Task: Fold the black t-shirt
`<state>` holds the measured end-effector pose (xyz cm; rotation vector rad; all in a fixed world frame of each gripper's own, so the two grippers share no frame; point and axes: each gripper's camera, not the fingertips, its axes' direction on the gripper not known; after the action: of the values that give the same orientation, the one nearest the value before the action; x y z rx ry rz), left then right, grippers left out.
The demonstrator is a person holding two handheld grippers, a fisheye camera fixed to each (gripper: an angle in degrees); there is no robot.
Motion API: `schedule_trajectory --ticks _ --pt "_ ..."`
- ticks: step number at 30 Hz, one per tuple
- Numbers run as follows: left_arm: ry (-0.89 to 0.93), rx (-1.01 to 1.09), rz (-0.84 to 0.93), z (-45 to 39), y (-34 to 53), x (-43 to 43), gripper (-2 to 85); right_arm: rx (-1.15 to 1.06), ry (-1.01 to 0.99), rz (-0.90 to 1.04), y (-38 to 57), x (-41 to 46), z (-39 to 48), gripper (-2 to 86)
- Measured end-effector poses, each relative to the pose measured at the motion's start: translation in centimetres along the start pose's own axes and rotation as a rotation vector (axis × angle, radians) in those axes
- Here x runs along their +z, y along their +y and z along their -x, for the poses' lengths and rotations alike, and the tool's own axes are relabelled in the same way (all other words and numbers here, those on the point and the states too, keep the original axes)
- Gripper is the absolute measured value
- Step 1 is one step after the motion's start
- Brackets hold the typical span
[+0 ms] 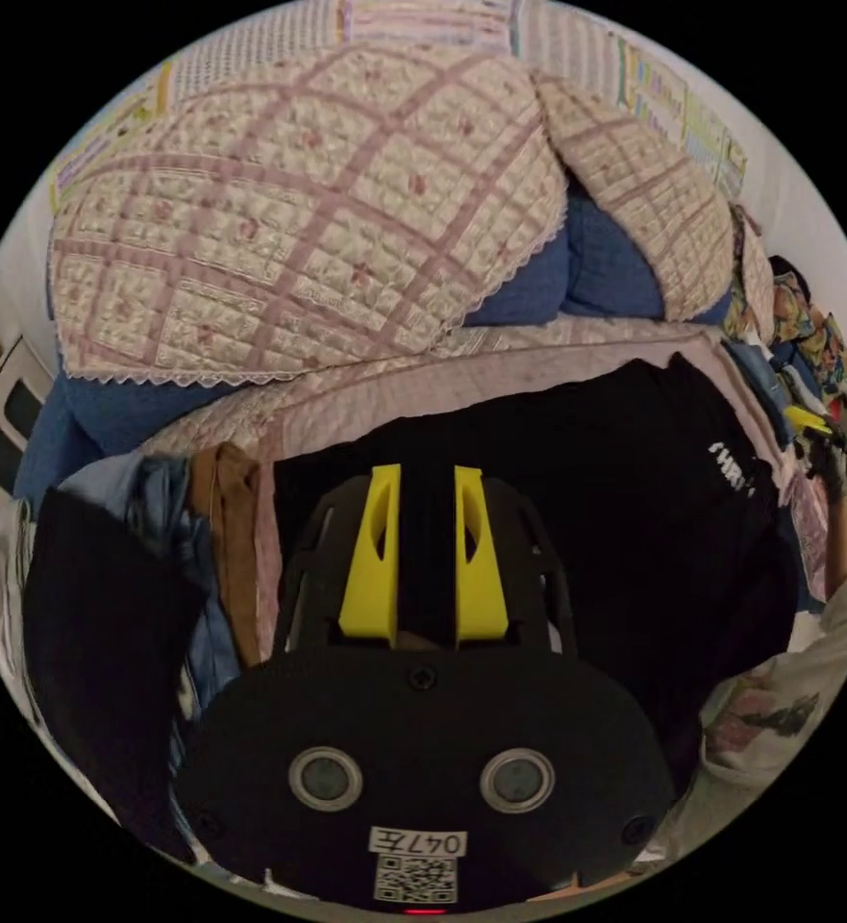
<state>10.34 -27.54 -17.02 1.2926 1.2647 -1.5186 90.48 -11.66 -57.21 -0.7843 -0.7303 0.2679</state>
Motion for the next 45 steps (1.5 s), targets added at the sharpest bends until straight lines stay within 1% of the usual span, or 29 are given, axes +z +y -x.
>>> schedule_trajectory --ticks 2,4,9,11,13,14,17,18,21,23,25,29,31,33,35,39,45 --pt "-0.03 0.082 0.033 -0.9 -2.8 3.4 10.3 0.0 0.008 0.029 -1.2 1.2 -0.7 4.2" --pt "0.003 0.154 0.077 -1.5 -5.8 7.1 11.1 0.008 0.008 0.058 -2.2 2.4 -1.5 4.2" --pt "0.047 0.202 0.079 -1.9 -10.3 12.0 11.2 0.053 -0.019 0.075 -5.1 5.3 -4.7 3.8" --pt "0.076 0.213 0.105 -2.1 -11.9 14.0 11.0 0.071 -0.036 0.06 -6.3 6.1 -5.9 3.7" --pt "0.145 0.225 0.188 -2.5 -13.6 17.0 10.1 0.095 -0.037 0.036 -7.5 6.7 -7.3 3.7" --pt "0.144 0.227 0.195 -2.7 -13.9 17.6 9.8 0.116 -0.028 0.015 -8.4 7.1 -8.3 3.8" --pt "0.189 0.213 0.148 -3.1 -15.0 18.8 5.3 0.16 0.001 -0.003 -11.2 8.5 -11.3 4.3" --pt "0.22 0.203 0.121 -3.1 -15.2 18.9 2.2 0.167 0.029 -0.002 -12.5 9.2 -12.4 4.6" --pt "0.251 0.183 0.059 -3.5 -15.4 19.1 0.2 0.175 0.069 0.042 -15.9 12.0 -15.1 5.7" --pt "0.241 0.192 0.033 -4.2 -15.3 19.0 -0.3 0.191 0.062 0.082 -17.9 14.0 -16.6 6.2" --pt "0.181 0.203 -0.003 -5.2 -15.3 18.7 -0.5 0.199 0.064 0.088 -19.7 15.6 -17.7 6.5" --pt "0.134 0.182 -0.054 -5.8 -15.7 18.3 -0.7 0.245 0.117 0.072 -22.9 18.5 -19.3 7.2" --pt "0.117 0.18 -0.075 -6.3 -16.0 18.2 -0.7 0.254 0.096 0.105 -23.8 20.1 -19.8 7.0" --pt "0.102 0.184 -0.074 -6.7 -16.4 18.3 -0.7 0.226 0.081 0.164 -24.9 21.7 -19.5 4.5" --pt "0.087 0.186 -0.07 -7.1 -16.7 18.5 -0.7 0.129 0.068 0.17 -25.6 21.7 -18.0 0.9" --pt "0.043 0.19 -0.067 -8.1 -17.2 18.6 -0.7 0.025 0.202 0.127 -26.5 20.7 -15.2 -0.9" --pt "-0.045 0.166 -0.086 -9.1 -18.9 18.1 -0.7 0.045 0.342 0.07 -28.2 19.2 -15.5 -1.1"
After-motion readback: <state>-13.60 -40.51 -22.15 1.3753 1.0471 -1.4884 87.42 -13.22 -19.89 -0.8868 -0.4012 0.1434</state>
